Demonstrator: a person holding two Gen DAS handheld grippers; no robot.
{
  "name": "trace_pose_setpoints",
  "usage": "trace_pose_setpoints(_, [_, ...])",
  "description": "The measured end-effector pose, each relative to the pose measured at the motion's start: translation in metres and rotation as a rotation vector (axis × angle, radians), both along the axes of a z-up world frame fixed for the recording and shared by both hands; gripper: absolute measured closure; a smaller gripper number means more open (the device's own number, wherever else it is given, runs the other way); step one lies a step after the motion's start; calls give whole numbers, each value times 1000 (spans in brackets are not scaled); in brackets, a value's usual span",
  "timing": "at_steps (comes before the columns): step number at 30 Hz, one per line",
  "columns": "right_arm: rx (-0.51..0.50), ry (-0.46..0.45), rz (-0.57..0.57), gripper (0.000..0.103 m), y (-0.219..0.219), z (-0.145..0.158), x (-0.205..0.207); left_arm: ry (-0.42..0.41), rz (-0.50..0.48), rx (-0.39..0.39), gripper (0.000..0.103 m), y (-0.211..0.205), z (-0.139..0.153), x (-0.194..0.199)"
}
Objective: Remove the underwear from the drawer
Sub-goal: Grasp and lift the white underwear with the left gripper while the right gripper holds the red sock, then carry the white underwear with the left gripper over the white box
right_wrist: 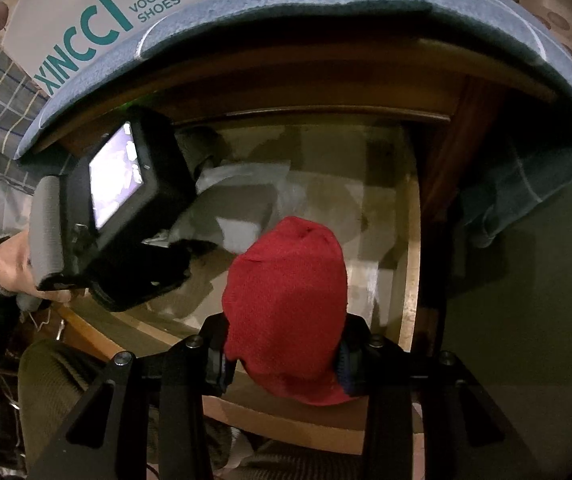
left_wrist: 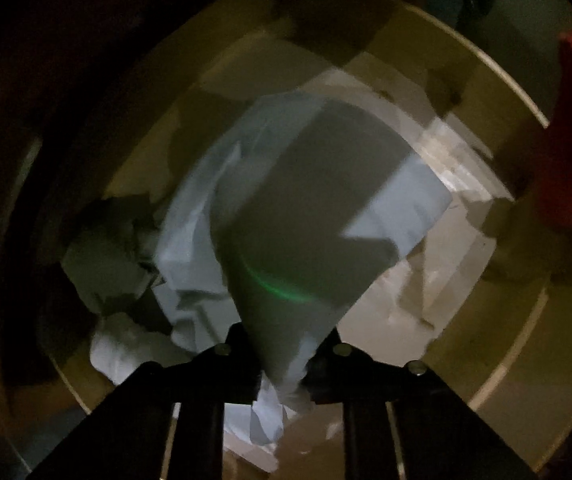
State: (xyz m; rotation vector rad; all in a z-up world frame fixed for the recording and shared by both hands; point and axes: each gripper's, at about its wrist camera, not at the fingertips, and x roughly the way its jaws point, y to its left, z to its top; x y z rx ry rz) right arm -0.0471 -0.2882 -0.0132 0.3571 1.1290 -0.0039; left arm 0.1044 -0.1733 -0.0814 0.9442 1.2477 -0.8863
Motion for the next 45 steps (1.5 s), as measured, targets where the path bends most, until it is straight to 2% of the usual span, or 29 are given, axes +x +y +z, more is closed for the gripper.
trace_pose_setpoints(3, [-3,0,3,67,0,-1,2,60,33,-11,91,8,5,-2])
trace_pose_setpoints(7, [-3,0,6,67,1,-2,1,60,50,-29,91,17,14,-14])
trace_pose_setpoints(14, [-10,7,6,67,2,-5,1,111,146,-121,91,39,47,-18])
trace_pose_setpoints(21, [-25,11,10,67,5,-8,4,104,254,-221,91,57,81,-29])
trace_pose_setpoints(31, [-46,18,16,67,12,-10,8,71,358,-303,91,77,124,-47])
trace_pose_setpoints(41, [-51,21,18,67,14,-12,8,55,428,-393,91,92,165,-49])
trace_pose_setpoints(45, [-50,22,19,67,15,-13,8,47,436,-433,91,98,192,-55])
